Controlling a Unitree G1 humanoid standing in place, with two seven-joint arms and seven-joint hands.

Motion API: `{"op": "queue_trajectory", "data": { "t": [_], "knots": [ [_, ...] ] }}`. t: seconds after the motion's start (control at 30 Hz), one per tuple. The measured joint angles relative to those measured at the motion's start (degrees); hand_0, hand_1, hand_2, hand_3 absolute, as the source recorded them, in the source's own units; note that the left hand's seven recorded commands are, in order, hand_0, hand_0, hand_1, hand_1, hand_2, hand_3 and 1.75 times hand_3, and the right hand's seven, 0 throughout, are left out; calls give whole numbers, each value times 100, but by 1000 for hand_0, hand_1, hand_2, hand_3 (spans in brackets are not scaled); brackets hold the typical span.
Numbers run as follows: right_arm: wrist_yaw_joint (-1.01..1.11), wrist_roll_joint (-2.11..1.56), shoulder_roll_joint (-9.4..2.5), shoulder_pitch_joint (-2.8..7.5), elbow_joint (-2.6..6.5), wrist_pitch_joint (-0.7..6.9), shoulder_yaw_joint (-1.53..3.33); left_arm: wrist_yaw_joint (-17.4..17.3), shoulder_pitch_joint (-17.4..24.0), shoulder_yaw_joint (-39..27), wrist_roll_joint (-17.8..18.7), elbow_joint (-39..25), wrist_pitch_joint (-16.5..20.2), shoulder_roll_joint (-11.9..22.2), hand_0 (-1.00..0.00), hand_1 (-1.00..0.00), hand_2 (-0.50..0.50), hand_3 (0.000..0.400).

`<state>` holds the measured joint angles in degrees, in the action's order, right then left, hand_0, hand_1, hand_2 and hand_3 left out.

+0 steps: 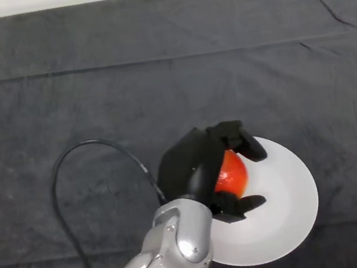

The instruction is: Move the apple to the plate

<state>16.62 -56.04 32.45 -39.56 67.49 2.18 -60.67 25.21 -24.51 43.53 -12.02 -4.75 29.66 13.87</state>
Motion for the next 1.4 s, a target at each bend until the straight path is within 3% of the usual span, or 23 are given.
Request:
{"op": "queue_trajectory", "data": {
  "t": [0.27, 0.73, 0.77, 0.83, 0.87, 0.9, 0.97, 1.0, 1.03, 1.4],
  "knots": [
    [0, 0, 0, 0, 0, 0, 1, 72, -414, 385, 437, 428, -247, -55, -1000, -1000, 0, 400],
    [0, 0, 0, 0, 0, 0, 1, 60, -590, 811, 890, 605, -412, -38, -1000, -1000, 0, 400],
    [0, 0, 0, 0, 0, 0, 0, 53, -606, 822, 916, 628, -412, -38, -973, -1000, 14, 400],
    [0, 0, 0, 0, 0, 0, 0, 36, -640, 874, 936, 666, -412, -30, -753, -1000, 124, 400],
    [0, 0, 0, 0, 0, 0, 0, 11, -661, 918, 946, 687, -412, -23, -557, -725, 84, 290],
    [0, 0, 0, 0, 0, 0, 0, -3, -681, 969, 961, 719, -412, -23, -447, -580, 67, 232],
    [0, 0, 0, 0, 0, 0, 0, -14, -688, 979, 971, 720, -413, -23, -161, -165, 2, 66],
    [0, 0, 0, 0, 0, 0, 0, -30, -697, 979, 973, 720, -412, -23, -47, 0, -24, 19],
    [0, 0, 0, 0, 0, 0, 0, -55, -712, 981, 983, 720, -410, -19, 0, 0, 0, 0],
    [0, 0, 0, 0, 0, 0, 0, -223, -855, 955, 1081, 709, -352, 175, 0, 0, 0, 0]
  ]
}}
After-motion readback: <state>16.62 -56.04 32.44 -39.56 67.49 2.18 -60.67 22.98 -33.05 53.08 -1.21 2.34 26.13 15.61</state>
